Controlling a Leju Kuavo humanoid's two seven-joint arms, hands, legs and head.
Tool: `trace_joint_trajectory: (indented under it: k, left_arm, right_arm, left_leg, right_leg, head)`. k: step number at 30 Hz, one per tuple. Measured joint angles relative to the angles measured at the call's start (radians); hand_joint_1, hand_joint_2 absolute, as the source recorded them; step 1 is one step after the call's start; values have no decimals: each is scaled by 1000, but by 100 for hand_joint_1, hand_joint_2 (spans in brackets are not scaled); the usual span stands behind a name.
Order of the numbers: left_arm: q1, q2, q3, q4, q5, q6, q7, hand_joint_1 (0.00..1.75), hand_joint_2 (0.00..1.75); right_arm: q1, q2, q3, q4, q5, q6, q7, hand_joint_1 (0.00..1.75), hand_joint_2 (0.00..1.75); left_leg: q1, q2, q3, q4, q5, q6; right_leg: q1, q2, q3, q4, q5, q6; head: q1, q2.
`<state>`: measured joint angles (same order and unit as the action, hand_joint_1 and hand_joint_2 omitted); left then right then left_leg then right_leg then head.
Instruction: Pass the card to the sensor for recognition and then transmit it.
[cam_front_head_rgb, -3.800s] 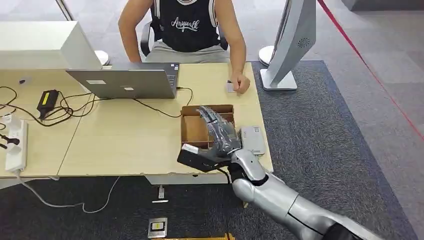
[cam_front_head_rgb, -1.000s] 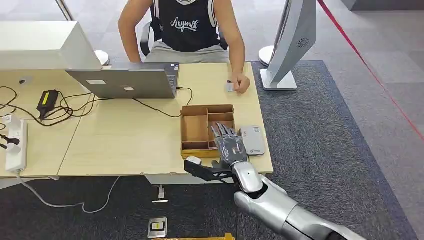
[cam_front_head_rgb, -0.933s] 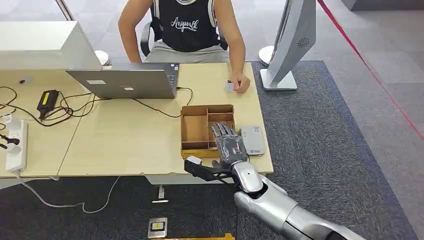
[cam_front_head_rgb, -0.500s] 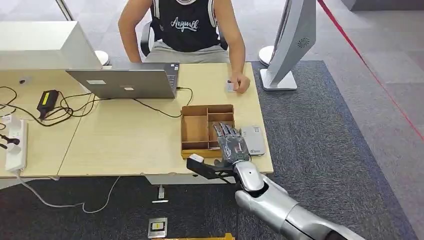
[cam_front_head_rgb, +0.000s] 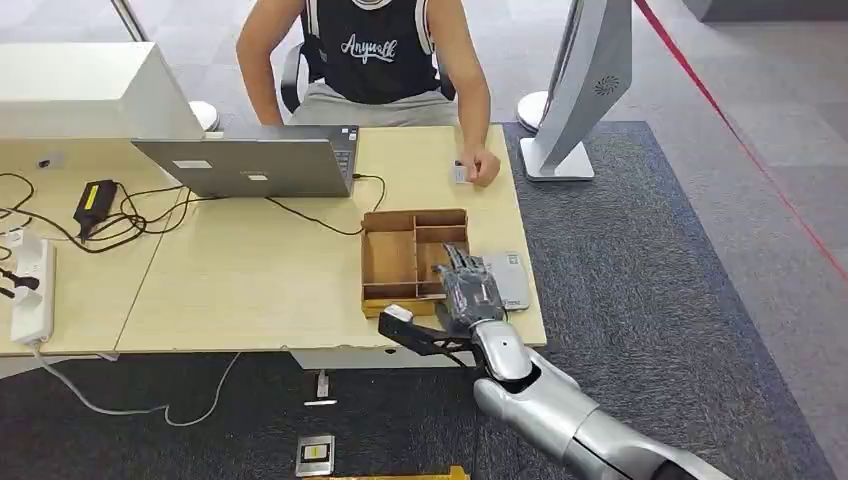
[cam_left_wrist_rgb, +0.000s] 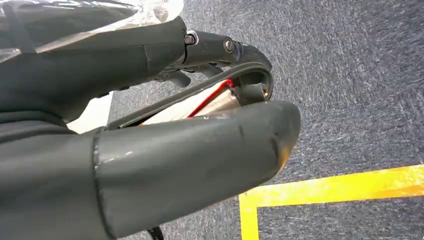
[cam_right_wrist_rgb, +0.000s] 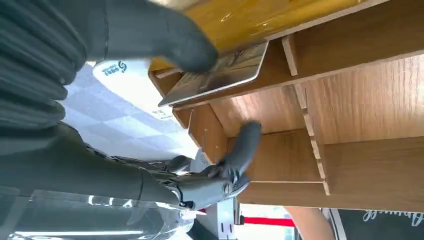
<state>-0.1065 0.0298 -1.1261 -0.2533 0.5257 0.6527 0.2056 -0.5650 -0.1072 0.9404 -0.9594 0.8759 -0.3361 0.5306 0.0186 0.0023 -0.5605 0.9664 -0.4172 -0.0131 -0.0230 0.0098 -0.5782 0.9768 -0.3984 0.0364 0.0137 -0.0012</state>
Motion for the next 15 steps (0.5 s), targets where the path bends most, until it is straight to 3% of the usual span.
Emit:
trace_joint_trajectory:
  k: [4, 15]
  left_arm:
    - [0, 0, 0, 0, 1, 0, 0, 0, 0]
    - [0, 0, 0, 0, 1, 0, 0, 0, 0]
  right_arm:
    - [0, 1, -3, 1, -4, 0, -4, 157, 175]
    - [0, 3, -6, 6, -13, 1, -8, 155, 175]
  left_leg:
    - [0, 0, 0, 0, 0, 0]
    - [0, 0, 0, 0, 0, 0]
  right_leg:
    - [0, 0, 0, 0, 0, 0]
    - [0, 0, 0, 0, 0, 0]
  head:
    - [0, 0]
    - [0, 0]
